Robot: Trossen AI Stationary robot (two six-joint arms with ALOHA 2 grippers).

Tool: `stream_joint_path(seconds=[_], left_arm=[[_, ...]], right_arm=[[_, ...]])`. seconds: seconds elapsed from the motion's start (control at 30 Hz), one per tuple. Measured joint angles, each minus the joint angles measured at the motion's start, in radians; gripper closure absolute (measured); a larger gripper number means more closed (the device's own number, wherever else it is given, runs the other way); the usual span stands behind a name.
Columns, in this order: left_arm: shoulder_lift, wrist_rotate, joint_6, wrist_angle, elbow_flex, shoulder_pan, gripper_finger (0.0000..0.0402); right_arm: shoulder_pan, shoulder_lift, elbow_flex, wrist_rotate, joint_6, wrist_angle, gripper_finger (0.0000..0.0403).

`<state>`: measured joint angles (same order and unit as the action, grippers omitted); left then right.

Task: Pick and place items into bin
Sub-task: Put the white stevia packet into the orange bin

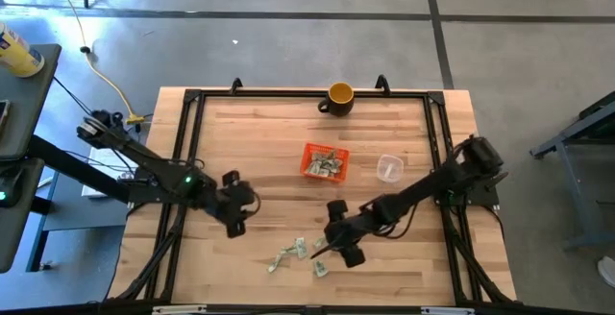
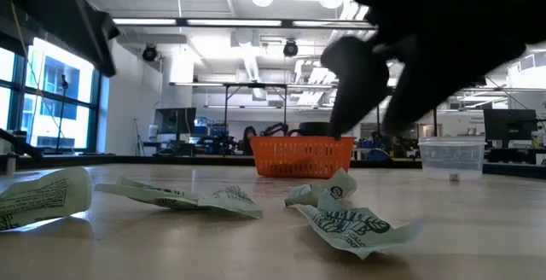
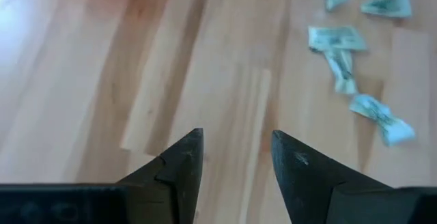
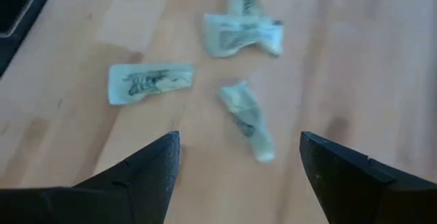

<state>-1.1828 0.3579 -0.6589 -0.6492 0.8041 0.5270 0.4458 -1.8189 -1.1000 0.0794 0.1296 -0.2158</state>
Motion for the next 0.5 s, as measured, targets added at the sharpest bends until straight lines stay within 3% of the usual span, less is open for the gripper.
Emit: stream_joint_path(seconds=[0.33, 0.5], left_arm=[[-0.006, 0.032, -0.031, 0.001, -0.034, 0.036, 0.0197], [-0.006, 0.043, -0.031, 0.004, -0.034, 0.036, 0.0197]], right_arm=[[-0.031, -0.146, -0.091, -0.040, 0.076, -0.030, 0.0114], [-0.087, -0.159, -0.095, -0.089, 0.106, -0.082, 0.0162]])
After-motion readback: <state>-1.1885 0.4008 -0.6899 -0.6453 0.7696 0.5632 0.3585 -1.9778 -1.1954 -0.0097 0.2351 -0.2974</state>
